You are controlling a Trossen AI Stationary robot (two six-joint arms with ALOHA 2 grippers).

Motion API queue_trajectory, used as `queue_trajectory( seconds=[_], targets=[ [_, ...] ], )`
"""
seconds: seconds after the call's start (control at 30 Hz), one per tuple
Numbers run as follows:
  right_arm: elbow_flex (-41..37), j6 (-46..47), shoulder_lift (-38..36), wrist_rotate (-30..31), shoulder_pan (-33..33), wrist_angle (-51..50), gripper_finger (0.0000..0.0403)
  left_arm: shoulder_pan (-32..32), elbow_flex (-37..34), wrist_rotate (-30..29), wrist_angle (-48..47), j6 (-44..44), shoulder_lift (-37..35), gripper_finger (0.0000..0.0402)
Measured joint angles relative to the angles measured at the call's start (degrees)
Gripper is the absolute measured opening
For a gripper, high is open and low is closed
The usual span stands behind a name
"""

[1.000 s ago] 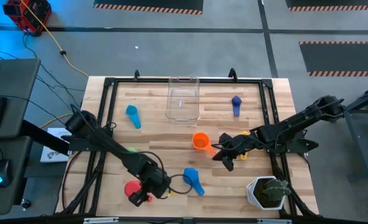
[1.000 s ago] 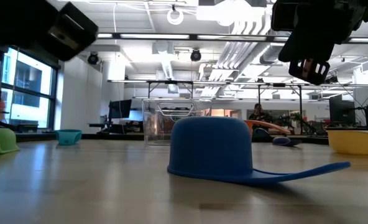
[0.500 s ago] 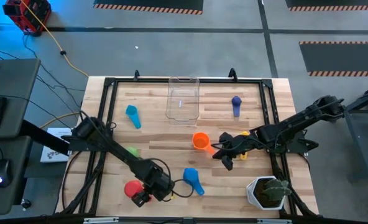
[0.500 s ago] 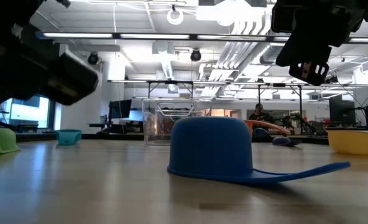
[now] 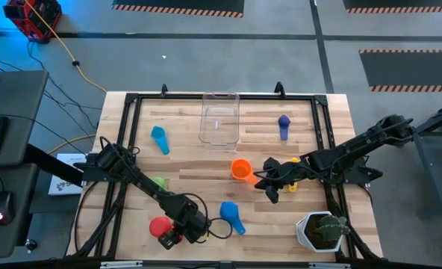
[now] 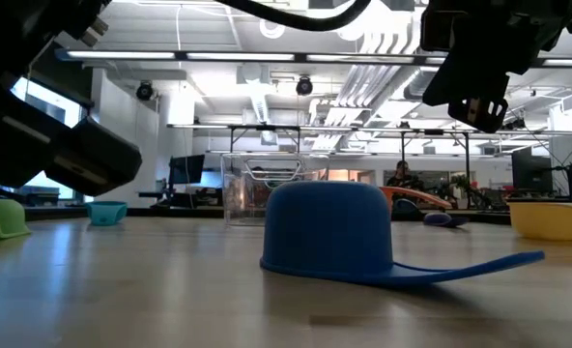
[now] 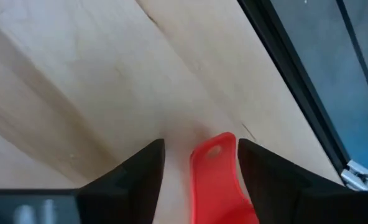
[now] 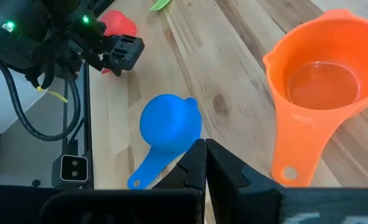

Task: Nest measuring cups in basket
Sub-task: Stack the red measuring cup on top of the orange measuring cup

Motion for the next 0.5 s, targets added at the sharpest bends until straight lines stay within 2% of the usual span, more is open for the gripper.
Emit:
queue_trajectory(
  seconds=[0.27,0.5],
  targets=[
    [0.0,0.0,0.0,0.0,0.0,0.0,0.0,-0.1,-0.2,1.9,0.0,0.2,0.3,0.0101],
    [0.0,0.0,0.0,0.2,0.0,-0.1,0.0,-0.4,-0.2,3.2,-0.3,0.3,0.4,0.0076]
  ],
)
